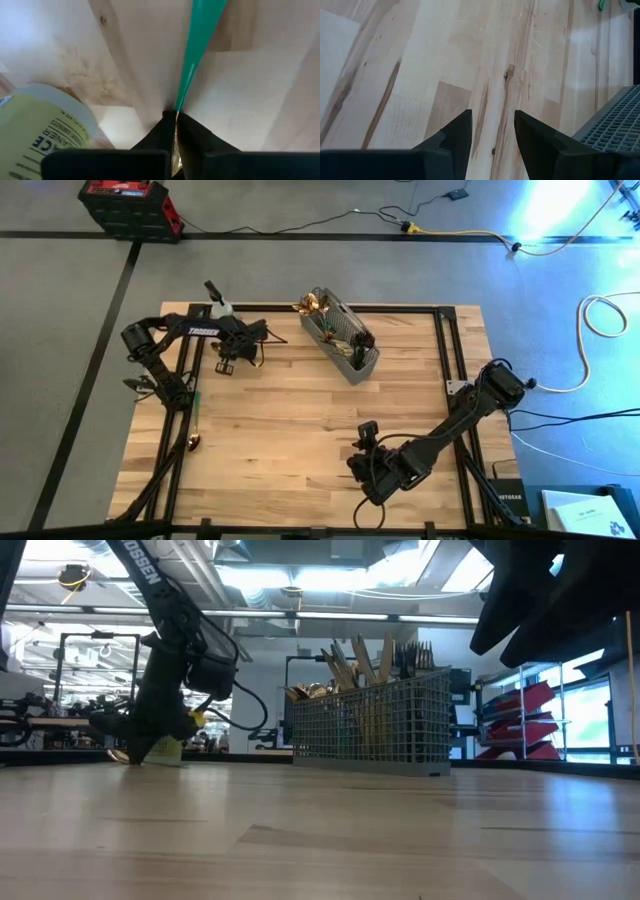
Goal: Sort silverware
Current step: Put the green spoon on the gray silverware organizer
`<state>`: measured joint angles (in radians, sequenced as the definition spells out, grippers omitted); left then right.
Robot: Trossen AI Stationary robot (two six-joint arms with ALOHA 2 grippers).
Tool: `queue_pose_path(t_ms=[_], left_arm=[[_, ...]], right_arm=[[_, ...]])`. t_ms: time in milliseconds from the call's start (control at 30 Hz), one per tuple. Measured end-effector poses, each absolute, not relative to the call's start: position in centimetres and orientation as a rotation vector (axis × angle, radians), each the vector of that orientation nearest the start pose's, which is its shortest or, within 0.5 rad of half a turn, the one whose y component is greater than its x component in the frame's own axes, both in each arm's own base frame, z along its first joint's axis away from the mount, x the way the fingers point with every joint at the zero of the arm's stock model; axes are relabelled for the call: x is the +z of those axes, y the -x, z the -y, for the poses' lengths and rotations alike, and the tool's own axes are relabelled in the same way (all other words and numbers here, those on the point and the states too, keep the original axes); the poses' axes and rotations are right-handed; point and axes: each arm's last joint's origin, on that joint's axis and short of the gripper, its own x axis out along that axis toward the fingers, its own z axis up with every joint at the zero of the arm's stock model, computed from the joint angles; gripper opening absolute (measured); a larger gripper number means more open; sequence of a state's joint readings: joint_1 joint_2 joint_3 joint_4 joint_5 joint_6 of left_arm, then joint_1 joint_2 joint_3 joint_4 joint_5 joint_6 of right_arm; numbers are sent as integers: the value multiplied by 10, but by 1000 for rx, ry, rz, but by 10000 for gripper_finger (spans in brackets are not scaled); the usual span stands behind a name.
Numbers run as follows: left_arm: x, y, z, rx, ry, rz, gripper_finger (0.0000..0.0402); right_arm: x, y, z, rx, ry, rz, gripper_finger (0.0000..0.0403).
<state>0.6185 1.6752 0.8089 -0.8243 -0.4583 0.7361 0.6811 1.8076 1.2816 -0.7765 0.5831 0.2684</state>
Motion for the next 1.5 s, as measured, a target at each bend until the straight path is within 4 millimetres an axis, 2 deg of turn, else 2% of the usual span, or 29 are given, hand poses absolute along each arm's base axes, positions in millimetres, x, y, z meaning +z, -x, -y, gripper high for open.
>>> queue_pose_path(t_ms=[133,267,400,567,667,800,967,1100,1200,1300,1500], left_arm=[[130,-196,-134,124,-320,-1887,0],[142,-211,-110,87,-261,-1785,0],[165,-227,-84,89,-272,-1735,0],[215,-254,-56,119,-292,-1652,0],[256,-271,-44,155,-216,-1532,0],[316,-291,-36,160,-48,-1282,0],[390,-299,-34,141,100,-965,0],[436,-301,-36,75,165,-716,0],[460,-303,-34,-14,151,-558,0],[475,-308,-30,-136,103,-404,0],[486,-315,-16,-313,1,-259,0]], right_arm=[[199,-275,-207,-73,517,-1070,131],[200,-254,-212,-131,517,-1130,131],[208,-231,-218,-218,528,-1105,131],[221,-208,-226,-272,501,-1030,131],[225,-197,-231,-284,502,-980,131],[228,-189,-236,-282,526,-918,131],[228,-185,-239,-288,525,-891,131],[230,-182,-238,-302,507,-889,131],[231,-182,-237,-309,487,-885,131],[231,-182,-237,-312,470,-888,131],[230,-179,-239,-314,400,-914,131]])
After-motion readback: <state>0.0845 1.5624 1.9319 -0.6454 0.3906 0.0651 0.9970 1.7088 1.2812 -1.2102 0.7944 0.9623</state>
